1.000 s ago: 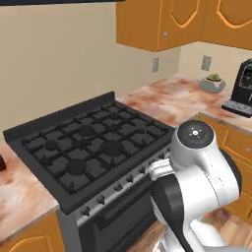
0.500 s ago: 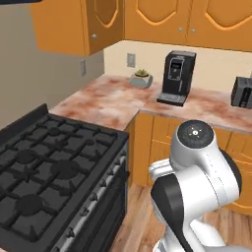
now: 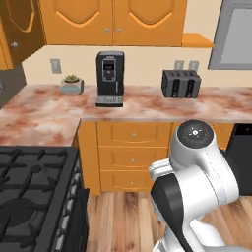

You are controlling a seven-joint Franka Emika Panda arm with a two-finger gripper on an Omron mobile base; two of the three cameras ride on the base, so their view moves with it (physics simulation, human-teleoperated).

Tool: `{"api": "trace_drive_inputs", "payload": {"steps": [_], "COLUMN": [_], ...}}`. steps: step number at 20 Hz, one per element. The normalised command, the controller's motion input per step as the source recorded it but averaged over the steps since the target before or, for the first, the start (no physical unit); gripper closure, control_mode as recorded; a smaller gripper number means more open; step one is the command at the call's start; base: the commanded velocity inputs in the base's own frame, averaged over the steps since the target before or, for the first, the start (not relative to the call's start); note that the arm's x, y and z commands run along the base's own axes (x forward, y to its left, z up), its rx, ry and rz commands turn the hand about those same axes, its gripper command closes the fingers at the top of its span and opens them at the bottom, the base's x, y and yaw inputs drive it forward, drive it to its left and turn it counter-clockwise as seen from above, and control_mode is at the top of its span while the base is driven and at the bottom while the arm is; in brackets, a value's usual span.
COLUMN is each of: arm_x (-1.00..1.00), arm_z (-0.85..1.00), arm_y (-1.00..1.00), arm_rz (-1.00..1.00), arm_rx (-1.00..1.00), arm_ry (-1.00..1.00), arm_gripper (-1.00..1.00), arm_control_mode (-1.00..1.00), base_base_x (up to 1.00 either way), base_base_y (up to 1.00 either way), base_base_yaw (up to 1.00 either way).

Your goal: Collect the paprika, ketchup, and shaker from the cabinet and place them next to the stove.

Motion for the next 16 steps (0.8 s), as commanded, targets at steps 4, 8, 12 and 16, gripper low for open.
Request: {"api": "trace_drive_inputs", "payload": {"steps": [4, 8, 12, 16], "arm_x": [0.00, 0.00, 0.00, 0.00], "arm_z": [0.00, 0.00, 0.00, 0.00], "arm_y": [0.00, 0.00, 0.00, 0.00], "arm_rz": [0.00, 0.00, 0.00, 0.00], "arm_rx": [0.00, 0.00, 0.00, 0.00], "arm_ry": [0.00, 0.00, 0.00, 0.00], "arm_gripper": [-1.00, -1.00, -1.00, -1.00], "arm_control_mode": [1.00, 1.00, 1.00, 1.00], "base_base_x": [-0.14, -0.14, -0.13, -0.12], "base_base_y": [0.00, 0.00, 0.00, 0.00], "base_base_yaw": [-0.62, -0.62, -0.62, -0.62]}}
